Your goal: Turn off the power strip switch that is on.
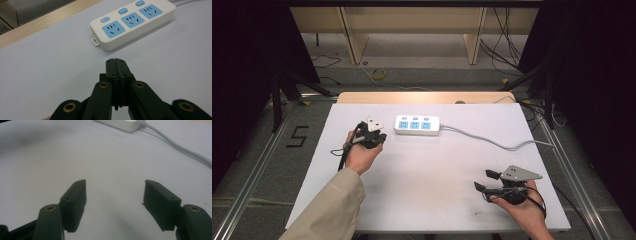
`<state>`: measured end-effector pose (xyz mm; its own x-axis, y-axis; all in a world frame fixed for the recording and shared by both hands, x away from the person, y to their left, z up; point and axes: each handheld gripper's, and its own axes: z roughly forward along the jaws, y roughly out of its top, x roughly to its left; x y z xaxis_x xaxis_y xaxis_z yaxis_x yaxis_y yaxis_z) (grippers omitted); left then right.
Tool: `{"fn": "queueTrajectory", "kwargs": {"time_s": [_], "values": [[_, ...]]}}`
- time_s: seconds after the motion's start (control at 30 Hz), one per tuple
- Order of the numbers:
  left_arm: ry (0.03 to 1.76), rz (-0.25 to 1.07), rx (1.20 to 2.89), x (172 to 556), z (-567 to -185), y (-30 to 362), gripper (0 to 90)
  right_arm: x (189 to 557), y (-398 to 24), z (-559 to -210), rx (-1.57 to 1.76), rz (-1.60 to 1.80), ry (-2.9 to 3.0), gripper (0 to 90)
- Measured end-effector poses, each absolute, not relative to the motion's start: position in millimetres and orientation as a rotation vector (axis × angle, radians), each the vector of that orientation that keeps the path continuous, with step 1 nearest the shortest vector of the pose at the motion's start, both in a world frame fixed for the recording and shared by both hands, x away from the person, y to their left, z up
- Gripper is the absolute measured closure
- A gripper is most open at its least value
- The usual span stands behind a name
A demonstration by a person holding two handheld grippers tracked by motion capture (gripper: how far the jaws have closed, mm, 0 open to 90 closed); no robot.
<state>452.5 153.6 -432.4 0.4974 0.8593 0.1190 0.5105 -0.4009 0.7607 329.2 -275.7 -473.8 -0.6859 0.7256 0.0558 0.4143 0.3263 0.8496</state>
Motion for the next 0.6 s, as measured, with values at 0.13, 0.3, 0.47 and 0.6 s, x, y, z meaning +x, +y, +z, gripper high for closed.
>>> {"fn": "queueTrajectory", "kwargs": {"time_s": [0.13, 0.3, 0.47, 0.6], "values": [[1.114, 0.672, 2.081, 457, -431, 151, 89.6, 329, -276, -474, 1.017, 1.298, 2.262, 35.9], [1.111, 0.680, 2.088, 462, -430, 147, 89.7, 329, -276, -474, 1.016, 1.297, 2.262, 35.9], [1.097, 0.685, 2.098, 467, -429, 142, 89.7, 329, -276, -474, 1.015, 1.296, 2.262, 35.9], [1.091, 0.690, 2.112, 472, -430, 140, 89.7, 329, -276, -474, 1.019, 1.295, 2.261, 35.9]]}}
